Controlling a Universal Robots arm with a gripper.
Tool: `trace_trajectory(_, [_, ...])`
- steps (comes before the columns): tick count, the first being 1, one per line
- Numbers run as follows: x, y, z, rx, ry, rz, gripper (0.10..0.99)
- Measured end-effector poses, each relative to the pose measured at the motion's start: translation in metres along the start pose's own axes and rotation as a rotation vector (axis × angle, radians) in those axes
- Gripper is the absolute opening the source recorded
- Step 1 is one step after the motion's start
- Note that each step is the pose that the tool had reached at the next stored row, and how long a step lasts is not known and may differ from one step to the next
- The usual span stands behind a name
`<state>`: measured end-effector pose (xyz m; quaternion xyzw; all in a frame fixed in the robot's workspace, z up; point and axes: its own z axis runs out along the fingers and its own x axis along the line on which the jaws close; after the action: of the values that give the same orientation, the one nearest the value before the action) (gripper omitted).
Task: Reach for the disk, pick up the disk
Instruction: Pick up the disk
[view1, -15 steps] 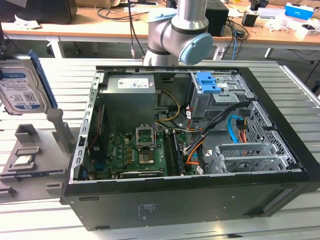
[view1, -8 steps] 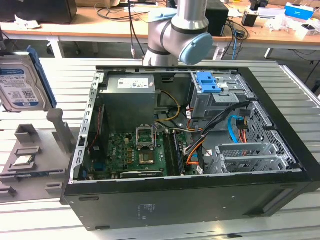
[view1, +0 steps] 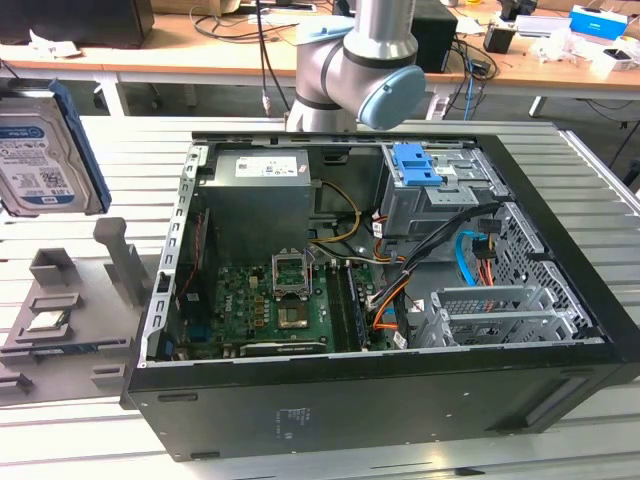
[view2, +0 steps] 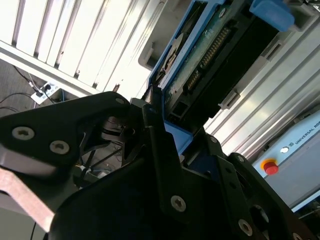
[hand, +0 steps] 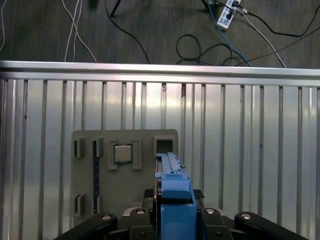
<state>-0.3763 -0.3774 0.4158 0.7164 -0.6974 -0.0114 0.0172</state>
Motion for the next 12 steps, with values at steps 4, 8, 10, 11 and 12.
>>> trace_trajectory(4, [0.0001, -0.0005, -0.0064, -0.001, 0.0, 0.0, 0.365])
trace_trajectory(8, [0.0001, -0.0008, -0.0113, -0.001, -0.0001, 0.0, 0.365])
trace_trajectory(10, [0.0002, -0.0009, -0.0141, -0.001, 0.0, 0.0, 0.365])
trace_trajectory(11, [0.0002, -0.001, -0.0152, -0.001, 0.0, 0.0, 0.365])
trace_trajectory(12, [0.0002, -0.0011, -0.0164, -0.001, 0.0, 0.0, 0.365])
